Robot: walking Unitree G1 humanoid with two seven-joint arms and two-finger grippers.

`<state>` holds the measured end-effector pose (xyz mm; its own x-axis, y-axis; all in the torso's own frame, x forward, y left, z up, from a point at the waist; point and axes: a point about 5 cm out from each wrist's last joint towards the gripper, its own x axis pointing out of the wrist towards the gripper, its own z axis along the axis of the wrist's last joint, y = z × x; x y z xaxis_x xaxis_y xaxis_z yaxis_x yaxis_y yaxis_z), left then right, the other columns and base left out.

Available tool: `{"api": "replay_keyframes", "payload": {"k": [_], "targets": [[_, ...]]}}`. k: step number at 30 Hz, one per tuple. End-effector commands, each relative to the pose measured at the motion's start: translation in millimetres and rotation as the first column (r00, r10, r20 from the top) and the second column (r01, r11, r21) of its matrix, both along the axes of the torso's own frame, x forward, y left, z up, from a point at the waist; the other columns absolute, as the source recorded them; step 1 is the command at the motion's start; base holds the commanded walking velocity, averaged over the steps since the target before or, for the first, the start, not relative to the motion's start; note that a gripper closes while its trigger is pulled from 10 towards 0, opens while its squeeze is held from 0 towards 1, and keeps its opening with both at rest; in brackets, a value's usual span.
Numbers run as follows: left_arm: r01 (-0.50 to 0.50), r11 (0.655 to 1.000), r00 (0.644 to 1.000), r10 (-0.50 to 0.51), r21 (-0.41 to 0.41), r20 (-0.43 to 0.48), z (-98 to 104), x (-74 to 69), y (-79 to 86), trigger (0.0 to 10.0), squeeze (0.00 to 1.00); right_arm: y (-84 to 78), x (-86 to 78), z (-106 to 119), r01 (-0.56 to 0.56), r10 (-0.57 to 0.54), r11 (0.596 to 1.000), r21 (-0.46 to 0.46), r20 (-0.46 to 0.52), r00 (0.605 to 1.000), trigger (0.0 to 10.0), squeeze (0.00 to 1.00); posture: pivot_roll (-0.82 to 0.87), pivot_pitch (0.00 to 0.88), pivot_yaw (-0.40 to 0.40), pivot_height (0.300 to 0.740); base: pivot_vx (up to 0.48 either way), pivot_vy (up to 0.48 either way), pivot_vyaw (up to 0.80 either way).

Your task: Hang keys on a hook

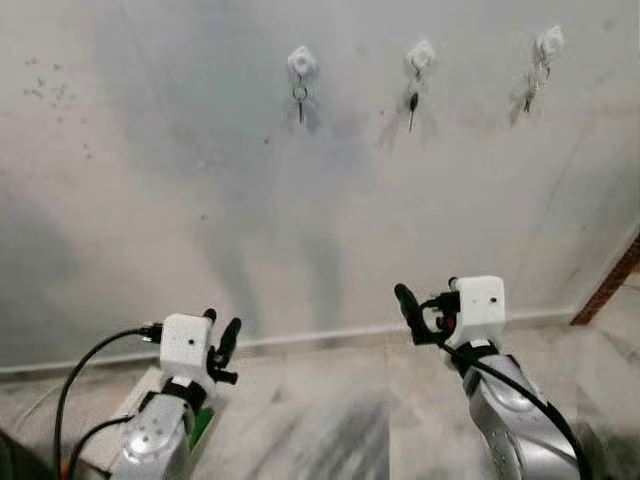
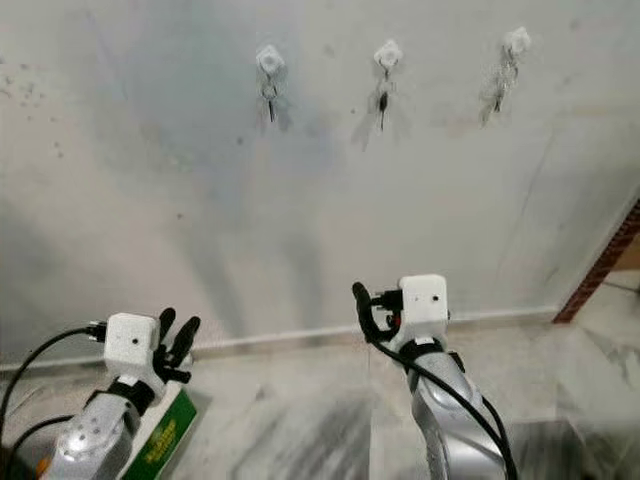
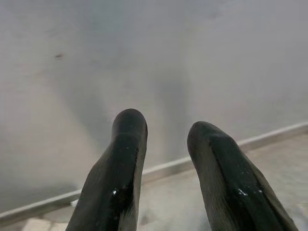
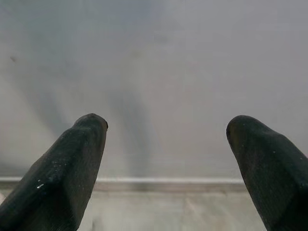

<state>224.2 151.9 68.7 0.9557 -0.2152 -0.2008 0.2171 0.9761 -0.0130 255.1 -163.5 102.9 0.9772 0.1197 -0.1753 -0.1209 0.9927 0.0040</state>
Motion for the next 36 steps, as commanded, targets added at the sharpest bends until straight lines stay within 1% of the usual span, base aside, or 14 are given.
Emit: {"api": "replay_keyframes", "payload": {"k": [1,6,14,20,27,31,36], "targets": [[-0.008,1.0,1.0,0.008,0.014,-0.003,0.9,1.1,6.6,10.0,0.0,6.5,1.8,2.0,-0.018,0.017,1.0,0.012,0.008,1.0,10.0,0.0,-0.02,0.0,0.089,0.74,-0.277,0.0,0.0],[-0.002,1.0,1.0,0.002,0.013,-0.002,0.5,2.1,4.5,10.0,0.0,7.3,5.1,1.5,-0.013,0.013,1.0,0.016,0.014,1.0,10.0,0.0,-0.02,0.0,0.096,0.74,-0.277,0.0,0.0],[0.006,1.0,1.0,-0.006,0.01,-0.001,-0.2,3.0,1.9,10.0,0.0,7.0,3.9,1.5,-0.015,0.015,1.0,0.013,0.013,1.0,10.0,0.0,-0.03,0.0,0.094,0.74,-0.272,0.0,0.0],[0.016,1.0,1.0,-0.016,0.003,-0.004,-0.3,5.2,1.5,10.0,0.0,8.1,4.8,1.0,-0.015,0.015,1.0,0.013,0.013,1.0,10.0,0.0,-0.03,0.0,0.094,0.74,0.0,0.0,0.0],[0.002,1.0,1.0,-0.002,0.01,0.0,-0.6,7.7,4.0,10.0,0.0,9.8,4.7,1.2,-0.023,0.022,0.999,0.024,0.018,1.0,10.0,0.0,-0.03,0.0,0.091,0.74,0.0,0.0,0.0],[-0.014,1.0,1.0,0.014,0.01,0.018,2.7,13.2,4.4,10.0,0.0,11.5,6.6,1.5,-0.03,0.03,0.999,0.014,0.021,0.999,10.0,0.0,-0.02,0.0,0.084,0.74,0.0,0.0,0.0],[-0.021,1.0,1.0,0.021,0.005,0.023,3.7,15.2,3.7,10.0,0.0,12.3,7.0,1.2,-0.036,0.036,0.999,0.008,0.021,0.999,10.0,0.0,-0.02,0.0,0.084,0.74,0.0,0.0,0.0]]}}
